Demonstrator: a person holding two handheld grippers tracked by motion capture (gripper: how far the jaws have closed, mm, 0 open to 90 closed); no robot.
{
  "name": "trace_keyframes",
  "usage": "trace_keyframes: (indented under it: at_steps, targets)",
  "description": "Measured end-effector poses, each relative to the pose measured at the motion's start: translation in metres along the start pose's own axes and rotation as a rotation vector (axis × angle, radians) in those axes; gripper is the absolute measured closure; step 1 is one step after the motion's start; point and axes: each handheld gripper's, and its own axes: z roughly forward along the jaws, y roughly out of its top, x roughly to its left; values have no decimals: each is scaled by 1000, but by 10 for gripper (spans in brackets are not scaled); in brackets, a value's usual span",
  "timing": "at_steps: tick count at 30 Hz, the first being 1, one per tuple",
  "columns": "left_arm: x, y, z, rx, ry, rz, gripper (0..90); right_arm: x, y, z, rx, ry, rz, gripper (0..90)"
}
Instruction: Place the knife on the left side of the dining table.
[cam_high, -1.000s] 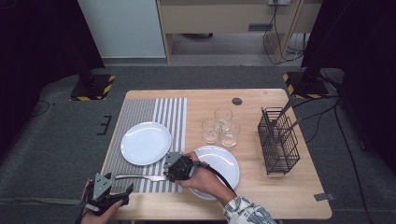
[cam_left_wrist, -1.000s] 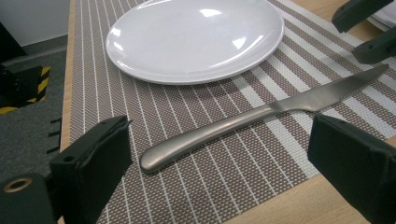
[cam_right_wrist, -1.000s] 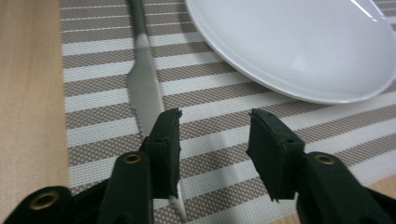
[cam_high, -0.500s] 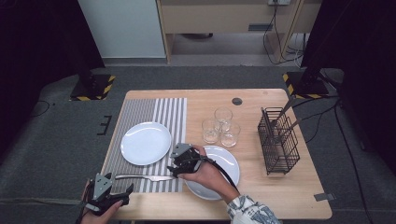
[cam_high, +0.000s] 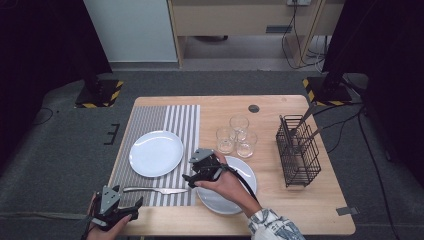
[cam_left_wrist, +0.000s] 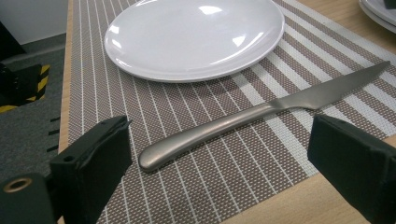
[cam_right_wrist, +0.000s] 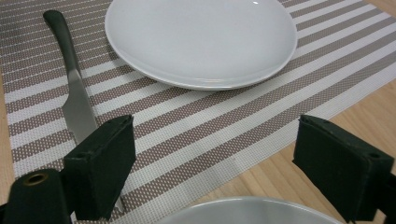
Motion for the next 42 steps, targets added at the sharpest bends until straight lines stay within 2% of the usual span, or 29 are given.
trace_keyframes:
  at_steps: [5, 12, 23, 30, 38, 42]
  targets:
    - [0, 0, 0, 4, 1, 2, 60, -6, -3, -8, -16, -10, -1, 108]
    - [-1, 0, 1, 10, -1, 7, 59, -16, -8, -20, -24, -28, 26, 106]
    - [-1, 0, 2, 15, -4, 9, 59, -33, -17, -40, -67, -75, 73, 100]
    - [-2, 0, 3, 19, -6, 12, 59, -38, -21, -45, -67, -84, 67, 88]
    - [-2, 0, 3, 20, -7, 13, 59, -48, -31, -56, -86, -113, 114, 65]
    - [-2, -1, 4, 23, -8, 13, 59, -52, -34, -61, -88, -124, 119, 60]
